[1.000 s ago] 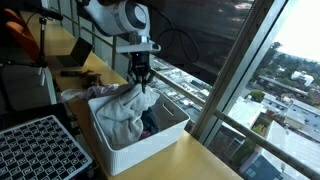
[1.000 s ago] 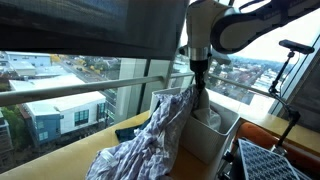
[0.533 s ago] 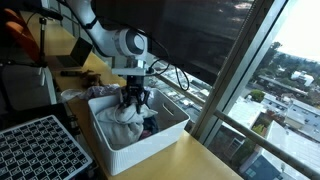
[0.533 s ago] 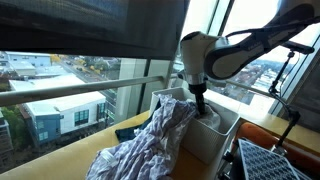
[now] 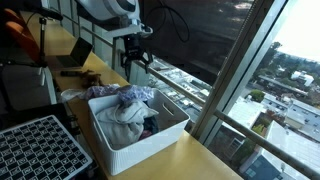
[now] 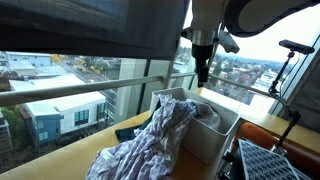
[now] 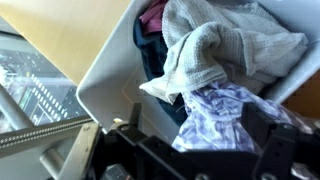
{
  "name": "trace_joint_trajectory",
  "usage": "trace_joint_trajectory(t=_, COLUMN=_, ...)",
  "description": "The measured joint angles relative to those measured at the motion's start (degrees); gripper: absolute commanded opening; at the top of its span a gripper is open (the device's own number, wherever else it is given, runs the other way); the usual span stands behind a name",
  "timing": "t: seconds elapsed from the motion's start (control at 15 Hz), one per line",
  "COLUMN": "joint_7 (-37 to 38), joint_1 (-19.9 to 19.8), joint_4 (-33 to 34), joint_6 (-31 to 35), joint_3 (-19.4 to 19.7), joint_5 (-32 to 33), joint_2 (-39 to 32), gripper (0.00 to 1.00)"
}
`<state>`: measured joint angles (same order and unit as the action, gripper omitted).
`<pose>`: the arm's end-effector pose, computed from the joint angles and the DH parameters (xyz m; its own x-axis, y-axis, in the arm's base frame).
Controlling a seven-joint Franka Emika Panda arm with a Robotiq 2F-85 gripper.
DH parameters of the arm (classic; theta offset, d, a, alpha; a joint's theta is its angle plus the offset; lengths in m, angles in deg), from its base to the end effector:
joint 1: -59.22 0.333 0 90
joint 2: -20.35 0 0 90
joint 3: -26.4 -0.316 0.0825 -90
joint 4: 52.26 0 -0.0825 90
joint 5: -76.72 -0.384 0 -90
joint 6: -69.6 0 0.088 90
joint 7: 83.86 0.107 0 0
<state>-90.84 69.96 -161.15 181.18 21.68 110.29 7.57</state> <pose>0.5831 0.1206 0.3800 0.7962 0.5381 -0.2767 0.6036 -0.6745 0.4251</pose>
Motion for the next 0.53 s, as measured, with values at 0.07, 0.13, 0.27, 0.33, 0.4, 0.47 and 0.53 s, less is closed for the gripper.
trace_joint_trajectory(t=0.07, joint_7=-0.01, joint_1=0.80, joint_4=0.16, joint_6=-0.19, joint_3=-0.90, joint_5=0.09, joint_2=1.18, gripper=1.00)
trace_joint_trajectory(t=0.13, joint_7=-0.01, joint_1=1.68, joint_4=0.36, joint_6=-0.20, joint_3=-1.97, joint_5=0.18, joint_2=1.68, gripper=1.00)
trace_joint_trajectory(t=0.27, joint_7=-0.13, joint_1=3.63, joint_4=0.51, joint_6=0.09, joint_3=-4.35, joint_5=0.53, joint_2=1.21, gripper=1.00)
trace_joint_trajectory(t=0.33, joint_7=-0.42, joint_1=4.70, joint_4=0.52, joint_6=0.55, joint_3=-5.62, joint_5=0.78, joint_2=0.63, gripper=1.00)
trace_joint_trajectory(t=0.4, joint_7=-0.98, joint_1=5.78, joint_4=0.60, joint_6=1.19, joint_3=-6.86, joint_5=0.94, joint_2=-0.09, gripper=1.00)
trace_joint_trajectory(t=0.47, joint_7=-1.91, joint_1=6.76, joint_4=0.94, joint_6=1.98, joint_3=-7.93, joint_5=0.95, joint_2=-0.99, gripper=1.00)
trace_joint_trajectory(t=0.53, joint_7=-3.24, joint_1=7.67, joint_4=1.64, joint_6=2.70, joint_3=-8.86, joint_5=0.95, joint_2=-2.11, gripper=1.00)
